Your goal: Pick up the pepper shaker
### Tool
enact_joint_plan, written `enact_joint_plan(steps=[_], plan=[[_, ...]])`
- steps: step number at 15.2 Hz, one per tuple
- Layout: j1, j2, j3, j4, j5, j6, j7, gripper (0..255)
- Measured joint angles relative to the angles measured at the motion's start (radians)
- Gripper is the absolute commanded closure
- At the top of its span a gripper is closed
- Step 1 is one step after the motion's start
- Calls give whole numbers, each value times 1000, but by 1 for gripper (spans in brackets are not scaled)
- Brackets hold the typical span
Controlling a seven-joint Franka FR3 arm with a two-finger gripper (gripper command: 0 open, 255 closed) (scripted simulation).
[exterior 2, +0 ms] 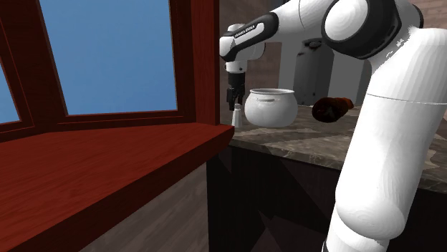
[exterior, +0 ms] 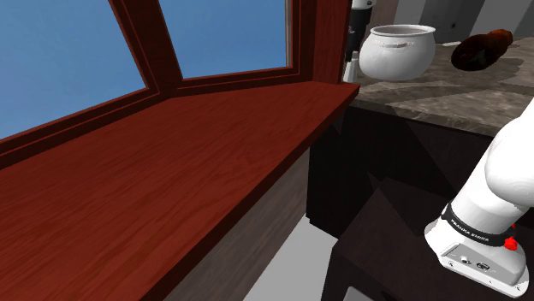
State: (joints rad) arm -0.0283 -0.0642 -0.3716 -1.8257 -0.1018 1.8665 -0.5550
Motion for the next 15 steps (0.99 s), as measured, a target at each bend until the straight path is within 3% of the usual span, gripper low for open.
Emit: enact_joint_plan(steps=[1, 2, 15], plan=[[-1, -1, -1, -13, 0, 13, -1, 0], [-1, 0, -1, -19, -1, 19, -1, 255], [-1, 0, -1, 4, 0, -3, -2, 255]])
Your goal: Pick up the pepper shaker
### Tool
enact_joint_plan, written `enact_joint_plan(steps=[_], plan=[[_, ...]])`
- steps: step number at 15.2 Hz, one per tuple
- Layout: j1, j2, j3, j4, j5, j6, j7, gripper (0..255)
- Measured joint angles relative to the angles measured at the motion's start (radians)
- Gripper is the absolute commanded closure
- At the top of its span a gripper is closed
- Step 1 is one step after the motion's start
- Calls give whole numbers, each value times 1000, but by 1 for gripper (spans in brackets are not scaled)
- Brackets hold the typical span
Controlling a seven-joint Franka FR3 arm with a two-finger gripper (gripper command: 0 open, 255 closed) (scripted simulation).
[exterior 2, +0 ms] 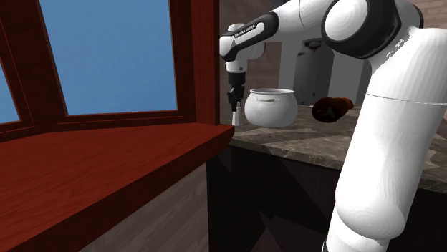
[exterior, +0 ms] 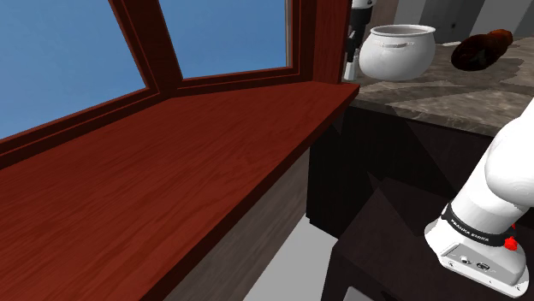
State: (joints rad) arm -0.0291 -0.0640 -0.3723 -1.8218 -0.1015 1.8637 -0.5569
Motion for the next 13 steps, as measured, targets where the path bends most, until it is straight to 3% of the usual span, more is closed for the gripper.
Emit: enact_joint_plan(steps=[13], plan=[[1, 25, 0, 194, 13, -170, -18, 255]])
